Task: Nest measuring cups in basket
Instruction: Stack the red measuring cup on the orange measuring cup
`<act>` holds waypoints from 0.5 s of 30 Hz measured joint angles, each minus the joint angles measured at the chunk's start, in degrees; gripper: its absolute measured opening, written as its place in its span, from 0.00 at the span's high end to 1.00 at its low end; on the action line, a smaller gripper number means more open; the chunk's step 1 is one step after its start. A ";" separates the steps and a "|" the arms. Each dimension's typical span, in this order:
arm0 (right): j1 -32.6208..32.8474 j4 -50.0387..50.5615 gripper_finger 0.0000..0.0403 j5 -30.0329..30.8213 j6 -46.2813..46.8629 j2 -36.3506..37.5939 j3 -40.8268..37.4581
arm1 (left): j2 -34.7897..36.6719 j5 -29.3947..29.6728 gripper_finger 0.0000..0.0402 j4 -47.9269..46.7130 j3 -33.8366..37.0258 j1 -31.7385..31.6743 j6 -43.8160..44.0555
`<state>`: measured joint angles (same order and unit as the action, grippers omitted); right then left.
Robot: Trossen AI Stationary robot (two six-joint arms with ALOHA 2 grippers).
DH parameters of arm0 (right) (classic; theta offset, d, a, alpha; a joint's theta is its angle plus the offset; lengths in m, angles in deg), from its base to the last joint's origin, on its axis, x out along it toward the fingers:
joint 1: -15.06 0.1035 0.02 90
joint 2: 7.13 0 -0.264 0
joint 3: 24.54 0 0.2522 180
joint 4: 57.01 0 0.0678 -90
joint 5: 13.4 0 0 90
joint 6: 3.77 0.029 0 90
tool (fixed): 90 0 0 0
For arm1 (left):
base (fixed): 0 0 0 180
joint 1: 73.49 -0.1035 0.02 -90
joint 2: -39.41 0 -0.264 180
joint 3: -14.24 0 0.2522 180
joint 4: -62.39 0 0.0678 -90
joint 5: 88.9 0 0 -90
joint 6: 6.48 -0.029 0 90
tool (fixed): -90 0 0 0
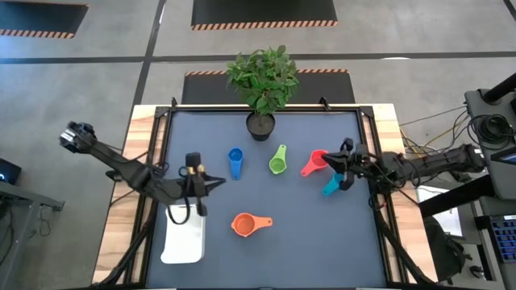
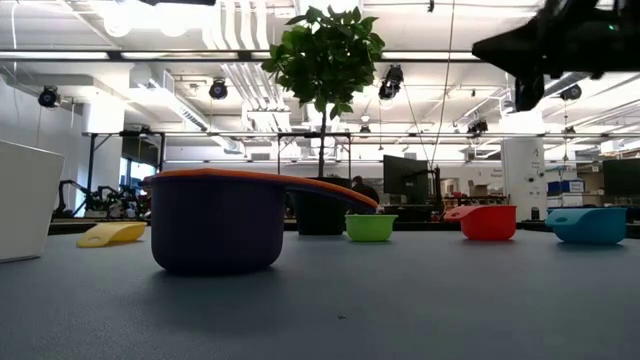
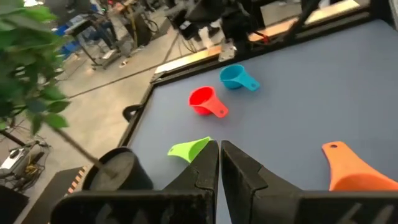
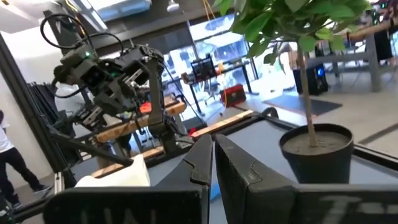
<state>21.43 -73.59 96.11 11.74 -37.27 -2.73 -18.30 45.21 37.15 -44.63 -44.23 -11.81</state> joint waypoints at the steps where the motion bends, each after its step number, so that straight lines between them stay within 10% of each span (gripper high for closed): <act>1: 0.00 -0.01 0.98 0.00 0.42 -1.62 1.26 | 1.37 0.60 1.00 0.28 1.00 0.00 -0.01; 7: -0.04 9.02 0.98 0.63 5.92 -9.77 10.84 | 8.12 1.91 1.00 0.06 3.97 0.07 0.27; 15: -0.85 53.33 0.98 5.09 30.99 -20.77 30.03 | 13.30 1.89 1.00 -0.04 6.23 0.11 1.76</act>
<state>20.58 -20.27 101.20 42.73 -58.04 27.30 -5.00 47.10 37.10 -38.40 -44.12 -10.04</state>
